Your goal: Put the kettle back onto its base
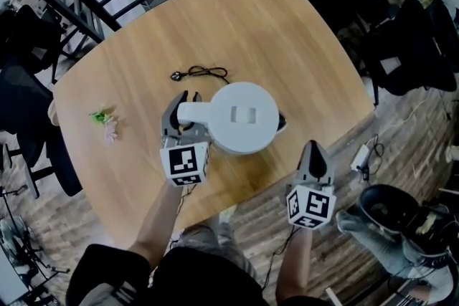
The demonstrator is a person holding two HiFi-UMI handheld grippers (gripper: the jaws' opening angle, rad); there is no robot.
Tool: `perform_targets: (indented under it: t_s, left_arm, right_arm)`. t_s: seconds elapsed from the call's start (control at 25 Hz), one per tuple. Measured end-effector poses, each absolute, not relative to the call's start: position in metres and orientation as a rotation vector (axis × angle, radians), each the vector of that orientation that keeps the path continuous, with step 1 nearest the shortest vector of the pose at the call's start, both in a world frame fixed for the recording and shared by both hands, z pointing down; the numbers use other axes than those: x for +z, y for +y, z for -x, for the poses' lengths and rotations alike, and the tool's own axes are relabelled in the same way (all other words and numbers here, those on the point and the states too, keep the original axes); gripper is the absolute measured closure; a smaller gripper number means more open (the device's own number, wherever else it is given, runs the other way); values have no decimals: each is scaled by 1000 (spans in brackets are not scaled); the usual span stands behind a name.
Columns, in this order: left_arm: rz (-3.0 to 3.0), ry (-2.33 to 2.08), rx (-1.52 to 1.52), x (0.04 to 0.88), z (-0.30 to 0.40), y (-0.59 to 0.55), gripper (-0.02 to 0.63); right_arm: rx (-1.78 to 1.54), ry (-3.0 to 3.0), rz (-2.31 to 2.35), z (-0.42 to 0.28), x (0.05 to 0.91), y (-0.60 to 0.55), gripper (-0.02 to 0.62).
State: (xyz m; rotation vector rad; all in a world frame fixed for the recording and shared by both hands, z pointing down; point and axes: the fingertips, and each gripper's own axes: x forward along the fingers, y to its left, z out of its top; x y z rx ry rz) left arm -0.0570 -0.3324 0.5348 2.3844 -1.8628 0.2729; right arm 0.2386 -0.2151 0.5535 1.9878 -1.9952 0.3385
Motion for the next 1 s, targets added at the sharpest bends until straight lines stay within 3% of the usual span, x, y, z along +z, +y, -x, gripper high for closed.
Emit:
perform_targets:
  t_s: [1.0]
  left_arm:
    - [-2430,-1832,234,541,53,-319,528]
  right_arm:
    - [348,-1999,-1974,-235,566,-206,597]
